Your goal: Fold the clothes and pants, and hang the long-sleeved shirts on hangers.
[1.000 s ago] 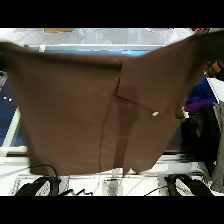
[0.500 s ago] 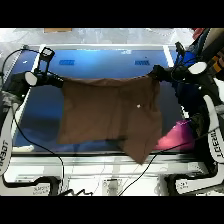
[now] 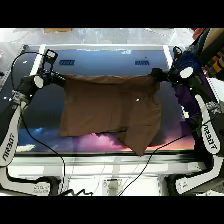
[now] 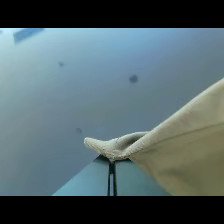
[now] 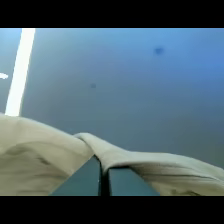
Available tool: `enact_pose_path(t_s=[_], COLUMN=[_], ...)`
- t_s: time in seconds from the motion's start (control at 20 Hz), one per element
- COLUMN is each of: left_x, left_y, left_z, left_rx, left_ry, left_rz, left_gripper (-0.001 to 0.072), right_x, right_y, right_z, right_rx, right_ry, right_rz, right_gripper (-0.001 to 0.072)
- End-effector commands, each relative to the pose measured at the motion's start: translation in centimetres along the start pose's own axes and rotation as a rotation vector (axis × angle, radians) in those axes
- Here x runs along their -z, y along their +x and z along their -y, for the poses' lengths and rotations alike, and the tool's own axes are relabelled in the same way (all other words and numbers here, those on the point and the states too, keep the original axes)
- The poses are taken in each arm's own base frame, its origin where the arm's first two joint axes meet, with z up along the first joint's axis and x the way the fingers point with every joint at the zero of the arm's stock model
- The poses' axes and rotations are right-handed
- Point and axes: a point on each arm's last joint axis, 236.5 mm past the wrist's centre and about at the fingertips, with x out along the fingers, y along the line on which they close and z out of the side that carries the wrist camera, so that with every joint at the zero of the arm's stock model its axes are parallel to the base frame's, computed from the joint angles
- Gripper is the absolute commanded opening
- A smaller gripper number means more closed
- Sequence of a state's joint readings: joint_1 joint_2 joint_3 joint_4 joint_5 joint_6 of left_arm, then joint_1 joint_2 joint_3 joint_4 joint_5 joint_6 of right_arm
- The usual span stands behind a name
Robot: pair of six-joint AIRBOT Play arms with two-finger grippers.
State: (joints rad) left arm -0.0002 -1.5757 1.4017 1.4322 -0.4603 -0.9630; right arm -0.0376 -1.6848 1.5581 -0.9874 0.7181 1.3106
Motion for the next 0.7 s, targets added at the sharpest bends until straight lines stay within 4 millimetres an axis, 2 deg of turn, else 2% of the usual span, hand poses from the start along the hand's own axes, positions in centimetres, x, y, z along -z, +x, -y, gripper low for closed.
enact_pose_path(t_s=[0.0,0.2,0.3,0.4,0.45,0.65], left_x=[3.8,12.2,14.7,15.6,15.8,16.1], left_y=[1.4,1.8,1.6,1.6,1.6,1.5], left_z=[1.9,4.6,5.9,6.3,5.9,5.4], left_rx=[0.074,0.184,0.238,0.254,0.244,0.234], left_ry=[-0.02,0.081,0.079,0.078,0.087,0.097], left_rz=[-0.125,-0.423,-0.513,-0.542,-0.547,-0.555], left_gripper=[0.0017,0.0017,0.0017,0.0017,0.0017,0.0017], right_x=[2.6,8.1,10.6,13.0,13.7,14.1], right_y=[1.2,1.8,1.6,0.9,0.4,0.2], right_z=[2.0,3.8,4.4,5.7,6.5,7.3], right_rx=[0.057,0.088,0.095,0.135,0.169,0.198], right_ry=[-0.062,-0.103,-0.113,-0.123,-0.125,-0.128], right_rz=[-0.09,-0.3,-0.404,-0.509,-0.548,-0.565], right_gripper=[0.0012,0.0012,0.0012,0.0012,0.0011,0.0013])
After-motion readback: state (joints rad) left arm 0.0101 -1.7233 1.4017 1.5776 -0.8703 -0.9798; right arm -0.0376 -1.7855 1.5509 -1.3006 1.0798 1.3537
